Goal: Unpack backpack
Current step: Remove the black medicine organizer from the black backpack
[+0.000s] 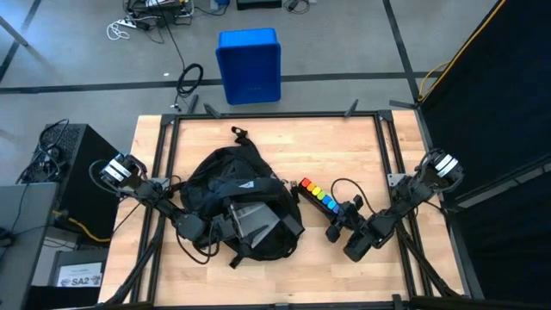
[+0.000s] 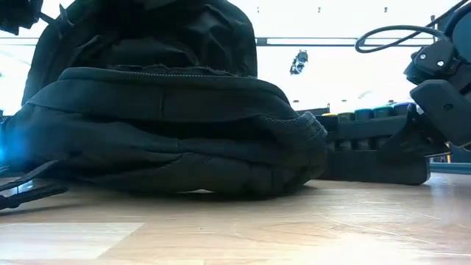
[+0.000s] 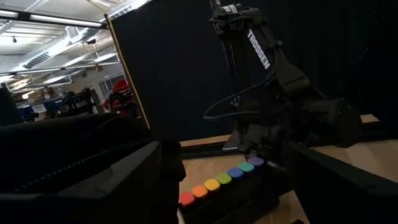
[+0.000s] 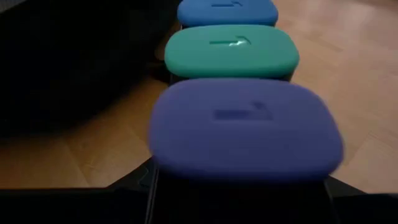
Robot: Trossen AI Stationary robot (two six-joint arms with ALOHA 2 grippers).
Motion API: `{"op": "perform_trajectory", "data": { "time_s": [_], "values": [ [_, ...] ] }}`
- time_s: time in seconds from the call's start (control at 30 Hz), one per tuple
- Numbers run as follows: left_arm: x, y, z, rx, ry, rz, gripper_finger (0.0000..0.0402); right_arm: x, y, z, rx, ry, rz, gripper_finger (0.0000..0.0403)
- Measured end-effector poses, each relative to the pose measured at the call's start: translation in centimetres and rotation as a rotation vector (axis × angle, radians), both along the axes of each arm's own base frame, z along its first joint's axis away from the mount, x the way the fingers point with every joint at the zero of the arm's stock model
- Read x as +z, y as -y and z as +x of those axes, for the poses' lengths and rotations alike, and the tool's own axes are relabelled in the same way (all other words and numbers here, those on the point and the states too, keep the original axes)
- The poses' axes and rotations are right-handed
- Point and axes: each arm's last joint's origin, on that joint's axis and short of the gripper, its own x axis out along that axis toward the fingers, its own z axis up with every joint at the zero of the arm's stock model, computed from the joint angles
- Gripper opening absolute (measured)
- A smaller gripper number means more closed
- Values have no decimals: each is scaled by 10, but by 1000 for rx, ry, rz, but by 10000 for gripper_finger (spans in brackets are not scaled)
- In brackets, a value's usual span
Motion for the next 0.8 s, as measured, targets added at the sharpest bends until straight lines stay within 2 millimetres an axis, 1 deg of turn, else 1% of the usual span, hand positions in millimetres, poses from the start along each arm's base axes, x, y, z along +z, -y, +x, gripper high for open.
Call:
{"op": "perform_trajectory", "data": {
  "time_s": [0.1, 0.13, 0.3, 0.37, 0.43, 0.57, 0.67, 0.8],
  "values": [
    [0, 0, 0, 0, -5, 3, 307, 1, -1, -1, 5, 4, 9, 154],
    [0, 0, 0, 0, -5, 4, 307, 3, -1, -1, 7, 5, 11, 160],
    [0, 0, 0, 0, -5, 1, 307, 16, 2, -10, 34, -63, 42, 232],
    [0, 0, 0, 0, -5, 2, 307, 24, 3, -12, 43, -71, 47, 250],
    [-1, 0, 0, 0, -6, 2, 307, 29, 3, -14, 71, -92, 55, 259],
    [-2, 0, 1, 1, -14, 5, 308, 41, -1, -18, 144, -106, 88, 256],
    [-3, 0, 1, -2, -18, -10, 308, 51, -3, -25, 199, -112, 77, 245],
    [-3, 0, 1, -3, -19, -19, 308, 65, -1, -34, 227, -98, 85, 228]
  ]
}}
